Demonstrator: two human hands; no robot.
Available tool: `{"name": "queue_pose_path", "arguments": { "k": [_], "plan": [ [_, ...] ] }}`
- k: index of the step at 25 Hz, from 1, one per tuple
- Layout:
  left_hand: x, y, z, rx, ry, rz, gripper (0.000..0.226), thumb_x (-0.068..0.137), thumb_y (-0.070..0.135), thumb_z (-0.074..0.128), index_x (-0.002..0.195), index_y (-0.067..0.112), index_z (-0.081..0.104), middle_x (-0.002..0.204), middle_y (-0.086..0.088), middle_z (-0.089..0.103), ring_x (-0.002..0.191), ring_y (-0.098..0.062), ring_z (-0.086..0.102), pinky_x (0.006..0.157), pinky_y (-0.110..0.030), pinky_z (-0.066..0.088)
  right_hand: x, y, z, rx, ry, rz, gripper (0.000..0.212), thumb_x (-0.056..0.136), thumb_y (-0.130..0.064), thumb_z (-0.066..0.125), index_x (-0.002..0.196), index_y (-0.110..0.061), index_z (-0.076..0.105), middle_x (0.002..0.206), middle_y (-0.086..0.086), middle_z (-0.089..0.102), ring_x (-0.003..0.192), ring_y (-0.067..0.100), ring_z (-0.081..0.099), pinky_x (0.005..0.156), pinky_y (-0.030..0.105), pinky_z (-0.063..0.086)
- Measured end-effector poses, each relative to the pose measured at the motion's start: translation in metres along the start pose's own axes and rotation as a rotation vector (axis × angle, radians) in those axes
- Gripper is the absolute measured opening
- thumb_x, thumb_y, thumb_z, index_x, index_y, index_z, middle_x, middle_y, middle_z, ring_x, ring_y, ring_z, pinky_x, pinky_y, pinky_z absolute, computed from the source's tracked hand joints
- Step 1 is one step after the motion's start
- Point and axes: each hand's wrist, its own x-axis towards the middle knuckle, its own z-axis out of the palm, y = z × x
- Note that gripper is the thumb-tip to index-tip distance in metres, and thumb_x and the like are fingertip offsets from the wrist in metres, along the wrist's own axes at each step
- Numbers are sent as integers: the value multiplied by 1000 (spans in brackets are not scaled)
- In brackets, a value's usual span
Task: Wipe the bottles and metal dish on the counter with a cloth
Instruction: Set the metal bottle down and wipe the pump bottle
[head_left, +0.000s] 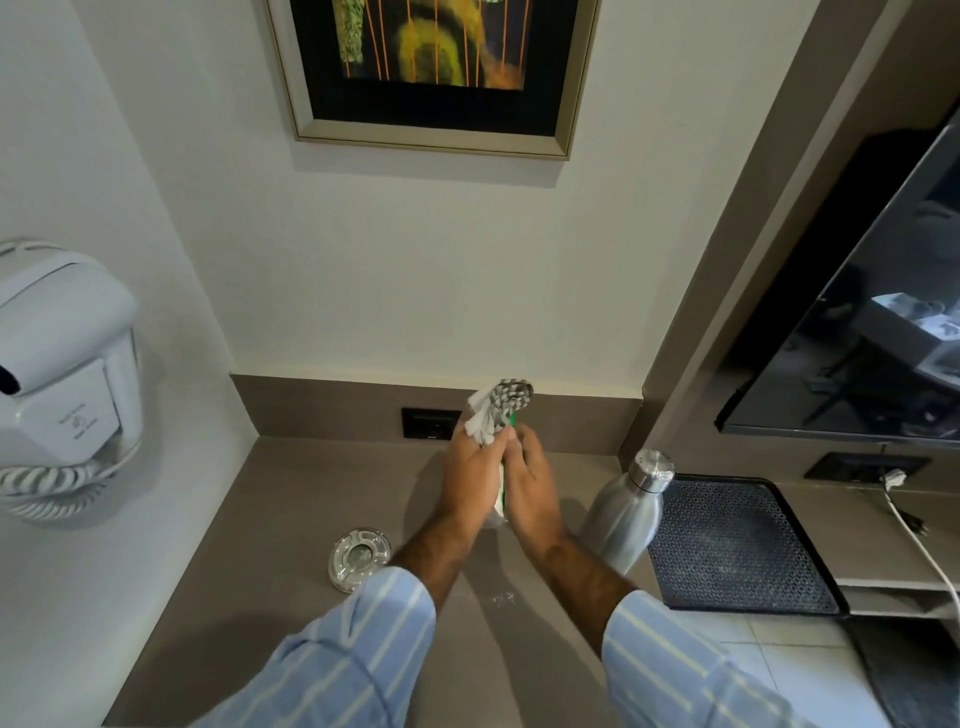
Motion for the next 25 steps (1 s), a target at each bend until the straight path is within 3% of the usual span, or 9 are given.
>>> {"name": "queue_pose_path", "arguments": {
  "k": [4, 7, 9, 11, 13, 15, 17, 21, 25],
  "plan": [
    [-30, -25, -4, -61, -124, 163, 49, 97, 8, 59, 145, 16, 51, 135, 7, 66, 126, -5, 60, 103, -15, 47, 26, -25, -23, 209, 22, 128, 30, 106, -37, 49, 120, -14, 62, 109, 7, 73, 101, 22, 71, 86, 37, 58],
    [-24, -12, 4, -191, 115, -122, 25, 103, 22, 56, 126, 17, 67, 119, -3, 77, 114, -25, 70, 99, -33, 56, 6, -24, -16, 294, -141, 168, 44, 83, -42, 78, 118, -23, 60, 99, 2, 79, 90, 18, 78, 72, 29, 61],
    [-9, 7, 2, -396, 65, -302, 40, 106, 35, 48, 127, 6, 66, 122, -17, 73, 115, -32, 68, 103, -48, 53, -6, -26, -5, 297, -228, 157, 62, 74, -36, 85, 128, -29, 55, 106, -1, 80, 98, 18, 78, 75, 29, 63],
    [-9, 15, -2, -440, 11, -313, 44, 104, 43, 47, 121, 9, 70, 109, -4, 80, 109, -23, 73, 95, -42, 57, 4, -40, -4, 242, -204, 130, 67, 78, -37, 77, 137, -22, 49, 119, 10, 73, 110, 29, 73, 86, 45, 63],
    [-21, 6, -3, -368, 73, -190, 30, 102, 38, 53, 118, 19, 70, 98, 16, 81, 103, -4, 73, 84, -21, 57, 24, -53, -12, 295, -126, 113, 57, 87, -35, 62, 133, -4, 50, 123, 22, 65, 119, 44, 64, 100, 62, 54],
    [-32, -4, -3, -285, 92, -47, 23, 103, 27, 56, 123, 25, 65, 102, 23, 77, 102, 7, 70, 78, -7, 53, 30, -59, -15, 406, -142, 99, 38, 96, -26, 53, 124, -1, 58, 117, 21, 65, 115, 44, 64, 103, 61, 49],
    [-15, 10, -2, -215, 140, -57, 20, 103, 25, 56, 121, 26, 65, 101, 18, 78, 100, 0, 72, 75, -13, 57, 16, -51, -9, 368, -192, 74, 37, 100, -16, 49, 133, -10, 63, 127, 12, 71, 117, 33, 68, 102, 50, 53],
    [31, 34, -6, -133, 135, -101, 30, 101, 33, 58, 123, 16, 69, 116, -3, 76, 108, -19, 72, 98, -38, 56, 2, -35, 12, 273, -111, 47, 45, 105, -13, 49, 150, -18, 51, 143, 6, 64, 125, 18, 65, 105, 28, 53],
    [1, 11, 0, -205, 33, -15, 33, 101, 24, 59, 134, 17, 63, 127, -3, 72, 116, -17, 69, 97, -30, 57, 29, -48, 1, 324, 87, 34, 36, 108, -28, 49, 139, -14, 60, 126, 5, 73, 113, 23, 72, 98, 42, 58]
  ]
}}
